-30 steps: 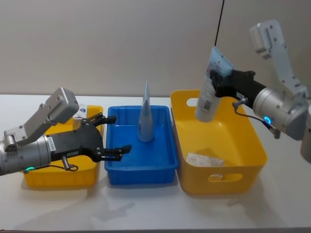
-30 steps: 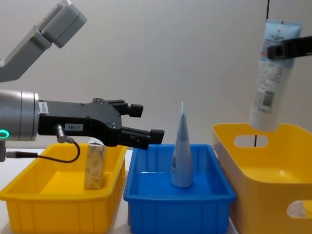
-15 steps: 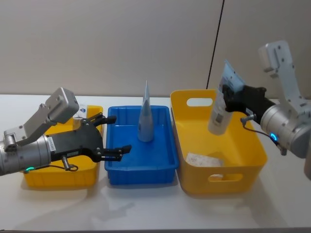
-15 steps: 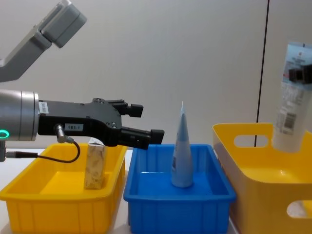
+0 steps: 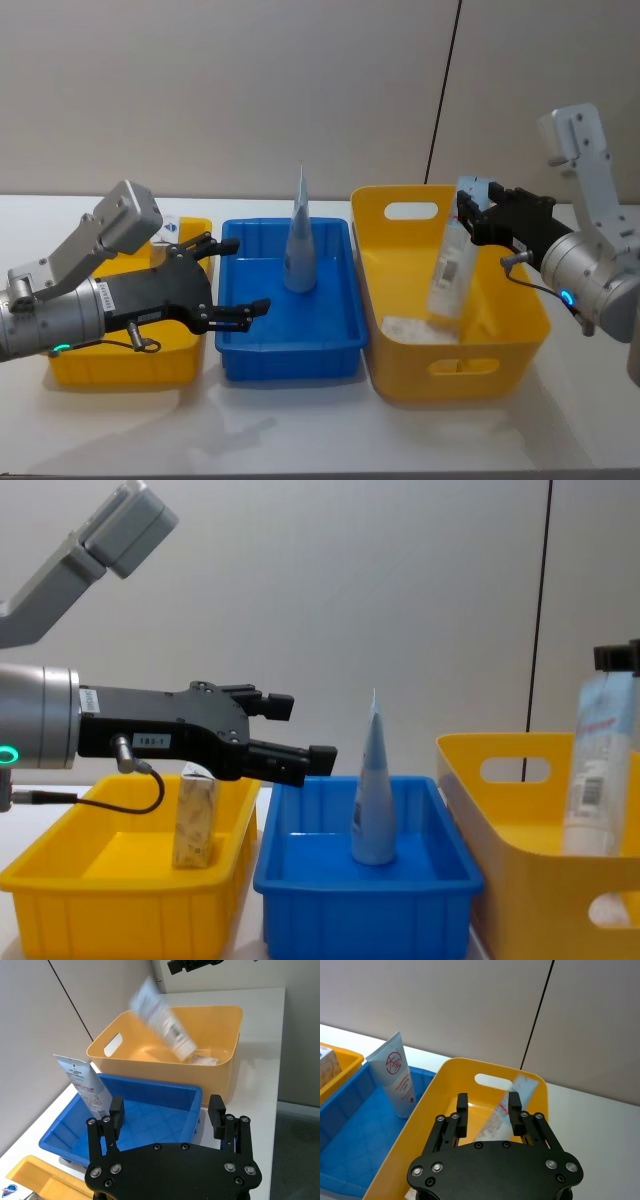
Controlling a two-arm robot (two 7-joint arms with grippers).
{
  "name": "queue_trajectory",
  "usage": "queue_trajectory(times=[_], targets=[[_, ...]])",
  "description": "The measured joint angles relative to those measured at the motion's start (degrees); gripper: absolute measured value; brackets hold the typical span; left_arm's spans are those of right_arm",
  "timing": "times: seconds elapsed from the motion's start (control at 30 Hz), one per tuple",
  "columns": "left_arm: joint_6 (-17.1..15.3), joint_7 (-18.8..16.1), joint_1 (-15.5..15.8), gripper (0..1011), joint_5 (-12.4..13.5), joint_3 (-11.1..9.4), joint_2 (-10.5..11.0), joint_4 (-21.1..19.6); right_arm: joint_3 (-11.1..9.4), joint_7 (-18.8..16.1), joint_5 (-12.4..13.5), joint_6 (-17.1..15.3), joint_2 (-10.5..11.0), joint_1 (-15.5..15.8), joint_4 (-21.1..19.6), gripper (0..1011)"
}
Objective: Bimanual collaborative sorting of washing and personal care products
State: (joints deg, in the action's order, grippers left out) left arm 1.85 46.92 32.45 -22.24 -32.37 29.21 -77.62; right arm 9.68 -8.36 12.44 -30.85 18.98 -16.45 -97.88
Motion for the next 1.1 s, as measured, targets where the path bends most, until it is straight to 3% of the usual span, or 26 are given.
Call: queue_trajectory(times=[0.13,0.4,0.63,1.1], targets=[[0.0,0.0,0.0,1001,0.0,0.0,0.0,0.0,-0.1,0.2,-0.1,0.1,0.0,0.3,0.0,566],[0.0,0.0,0.0,1001,0.0,0.0,0.0,0.0,-0.2,0.3,-0.2,0.1,-0.1,0.6,0.1,825],[0.0,0.0,0.0,1001,0.0,0.0,0.0,0.0,-0.2,0.1,-0.2,0.2,-0.1,0.9,-0.1,990],[0.0,0.0,0.0,1001,0.0,0.0,0.0,0.0,1.7,-4.8,1.1,1.7,0.7,2.5,-2.1,1002]])
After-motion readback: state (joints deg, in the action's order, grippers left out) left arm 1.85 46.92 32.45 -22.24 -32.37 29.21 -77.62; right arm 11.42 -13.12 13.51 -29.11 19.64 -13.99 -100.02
